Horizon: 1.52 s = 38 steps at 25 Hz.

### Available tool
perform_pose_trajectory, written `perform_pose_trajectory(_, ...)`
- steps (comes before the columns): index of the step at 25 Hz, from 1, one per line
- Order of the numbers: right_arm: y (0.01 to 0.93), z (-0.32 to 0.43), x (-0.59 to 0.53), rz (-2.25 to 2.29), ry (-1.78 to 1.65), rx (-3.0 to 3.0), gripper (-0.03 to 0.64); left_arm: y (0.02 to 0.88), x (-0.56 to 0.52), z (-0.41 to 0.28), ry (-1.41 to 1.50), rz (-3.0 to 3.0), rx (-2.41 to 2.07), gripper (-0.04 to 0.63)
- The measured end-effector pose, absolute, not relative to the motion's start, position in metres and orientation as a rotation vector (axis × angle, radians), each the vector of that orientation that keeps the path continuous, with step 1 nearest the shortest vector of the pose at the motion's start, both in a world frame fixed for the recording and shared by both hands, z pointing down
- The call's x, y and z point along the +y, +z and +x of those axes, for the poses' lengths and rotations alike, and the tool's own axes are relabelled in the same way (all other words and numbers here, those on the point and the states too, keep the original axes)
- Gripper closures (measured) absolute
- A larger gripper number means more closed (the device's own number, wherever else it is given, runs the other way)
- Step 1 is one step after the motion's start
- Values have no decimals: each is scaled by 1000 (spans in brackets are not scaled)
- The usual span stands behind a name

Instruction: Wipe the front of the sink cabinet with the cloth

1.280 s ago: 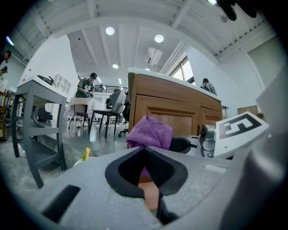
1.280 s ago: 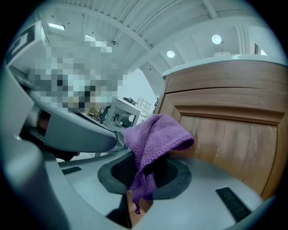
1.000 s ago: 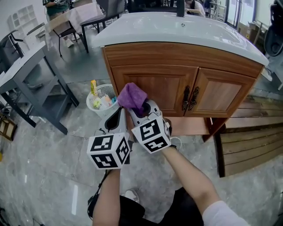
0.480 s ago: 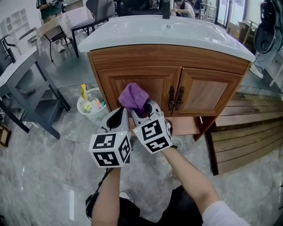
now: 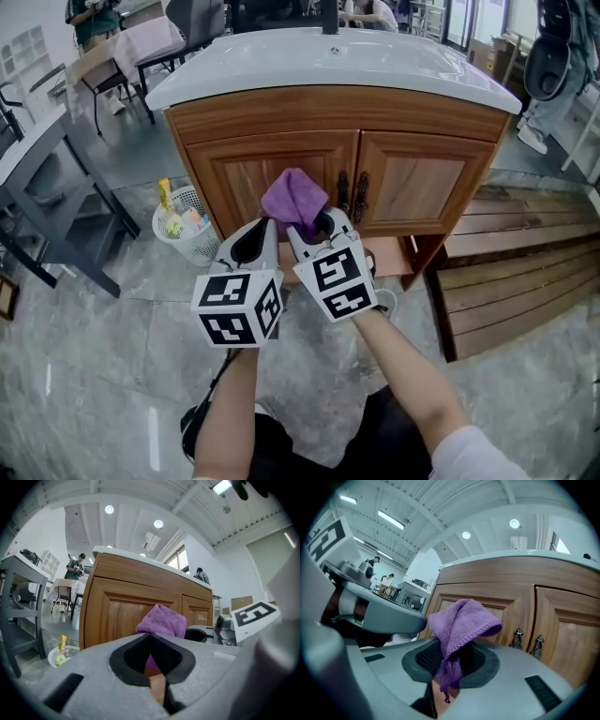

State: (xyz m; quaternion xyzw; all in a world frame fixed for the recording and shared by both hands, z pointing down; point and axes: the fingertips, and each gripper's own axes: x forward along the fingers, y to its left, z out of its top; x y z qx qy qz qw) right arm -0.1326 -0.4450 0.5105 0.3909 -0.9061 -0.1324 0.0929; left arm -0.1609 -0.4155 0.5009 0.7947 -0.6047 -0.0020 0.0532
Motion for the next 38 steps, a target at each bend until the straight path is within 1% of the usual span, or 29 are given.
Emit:
perform_pose_trajectory(19, 489, -54, -431, 1304, -351, -2700, 540, 505, -422, -98, 28, 2520, -1724, 589)
perform_pose_trajectory(38, 494, 41, -462, 1551, -386, -2480, 540, 504, -433, -2, -15, 2662, -1453, 589)
